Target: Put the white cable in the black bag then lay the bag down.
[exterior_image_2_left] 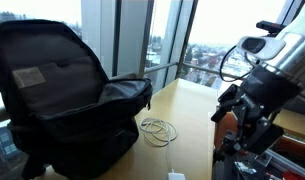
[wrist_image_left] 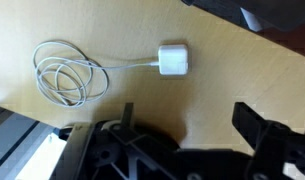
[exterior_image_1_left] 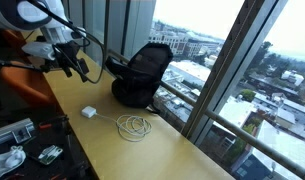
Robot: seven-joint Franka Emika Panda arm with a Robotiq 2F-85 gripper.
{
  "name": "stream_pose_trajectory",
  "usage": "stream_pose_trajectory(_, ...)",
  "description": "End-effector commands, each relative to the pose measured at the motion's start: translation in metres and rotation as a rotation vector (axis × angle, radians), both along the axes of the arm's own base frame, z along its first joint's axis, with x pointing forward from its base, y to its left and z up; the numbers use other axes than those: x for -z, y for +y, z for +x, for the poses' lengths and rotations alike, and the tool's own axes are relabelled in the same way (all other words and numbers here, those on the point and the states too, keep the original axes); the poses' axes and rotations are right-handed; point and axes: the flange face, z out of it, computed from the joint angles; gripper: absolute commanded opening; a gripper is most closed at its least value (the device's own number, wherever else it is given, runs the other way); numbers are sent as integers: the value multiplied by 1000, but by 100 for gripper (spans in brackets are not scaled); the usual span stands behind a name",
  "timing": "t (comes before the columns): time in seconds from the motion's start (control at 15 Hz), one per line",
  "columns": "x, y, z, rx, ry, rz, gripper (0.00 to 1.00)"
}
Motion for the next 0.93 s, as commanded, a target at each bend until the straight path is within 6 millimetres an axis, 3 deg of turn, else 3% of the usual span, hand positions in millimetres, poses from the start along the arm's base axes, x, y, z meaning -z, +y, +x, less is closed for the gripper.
stream_pose_trajectory(0.0,56,2,36,-15,66,36,100)
stream_pose_trajectory(0.27,107,7,76,-9,117,31,100)
stream_pose_trajectory(0.6,152,7,126,121,161,-27,100)
stream_pose_trajectory(0.87,162,10,127,266,231,-103,100)
